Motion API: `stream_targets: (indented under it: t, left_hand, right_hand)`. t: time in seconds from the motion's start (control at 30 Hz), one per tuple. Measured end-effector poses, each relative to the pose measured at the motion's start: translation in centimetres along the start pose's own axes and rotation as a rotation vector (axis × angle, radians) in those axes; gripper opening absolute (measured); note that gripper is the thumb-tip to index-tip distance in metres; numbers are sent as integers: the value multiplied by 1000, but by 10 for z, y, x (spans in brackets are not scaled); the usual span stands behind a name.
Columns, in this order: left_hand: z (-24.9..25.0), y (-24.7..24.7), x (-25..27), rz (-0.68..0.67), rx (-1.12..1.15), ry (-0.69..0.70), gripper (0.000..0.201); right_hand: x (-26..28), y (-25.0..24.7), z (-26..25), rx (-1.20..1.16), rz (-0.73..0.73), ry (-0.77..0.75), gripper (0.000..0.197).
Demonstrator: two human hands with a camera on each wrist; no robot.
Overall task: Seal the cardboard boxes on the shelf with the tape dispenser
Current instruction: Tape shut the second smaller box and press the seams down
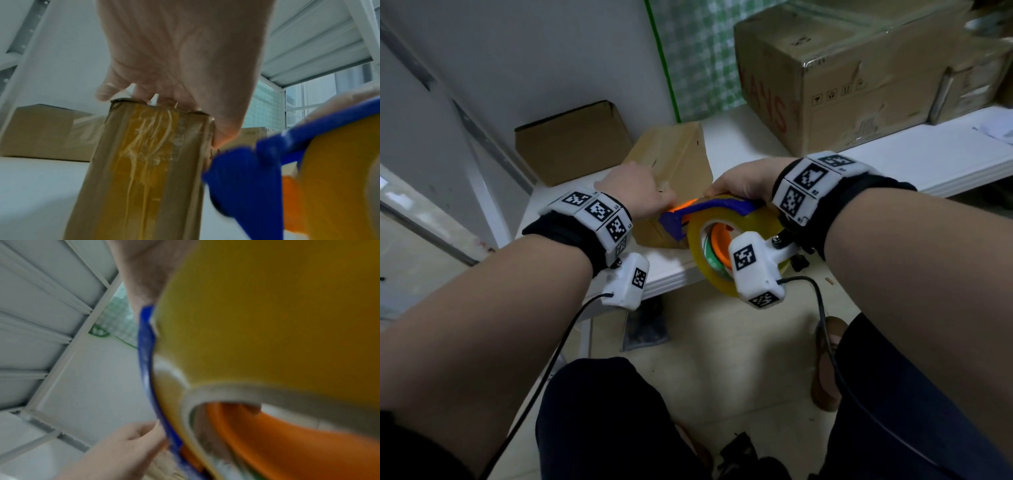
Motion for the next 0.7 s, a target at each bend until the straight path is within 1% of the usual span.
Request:
stream_targets:
  t: [0.07, 0.13, 0.2, 0.27, 0.37, 0.4, 0.47, 0.5, 0.57, 0.63, 0.67, 0.7]
  left_hand:
    - [1, 0, 2, 16, 6, 21, 54]
    - [1, -1, 2, 14, 3, 34, 57]
    - [0, -1, 3, -9, 12, 33, 58]
    - [0, -3, 5, -36, 29, 35, 57]
    - [1, -8, 6, -50, 40, 20, 49]
    - [0, -8, 6, -58, 49, 5, 46]
    - [-4, -4, 5, -82, 65, -32, 42]
    - [-6, -2, 5, -88, 66, -39, 41]
    - [-7, 0, 4, -85, 57, -41, 42]
    - [-6, 1, 4, -73, 54, -32, 45]
    - [-6, 1, 4, -71, 54, -27, 45]
    - [-6, 1, 4, -69, 56, -22, 45]
  right_hand:
    - [-2, -1, 2, 91, 39, 0, 20]
    - [-5, -3, 8, 199, 93, -1, 34]
    - [-5, -7, 13, 203, 108, 18, 40]
    - [-2, -16, 10, 155, 144, 14, 39]
    - [5, -37, -1, 245, 270, -26, 40]
    - [6, -43, -3, 272, 333, -42, 37]
    - [3, -51, -2, 244, 421, -88, 22]
    - [-2, -53, 0, 243, 459, -101, 20]
    - [-13, -51, 3, 342, 515, -84, 18]
    - [-19, -52, 5, 532, 602, -4, 20]
    - [-21, -50, 7, 583, 625, 23, 21]
    - [-23, -49, 9, 598, 625, 9, 21]
Point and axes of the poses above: each hand's wrist, its own x-axis away from the middle knuckle, its own y-axis out of the palm, z = x × y, the point moved 7 cm from there along -x, towards the middle knuckle, and after that the axes turned 10 degrees about -x, right-handed, at the moved point
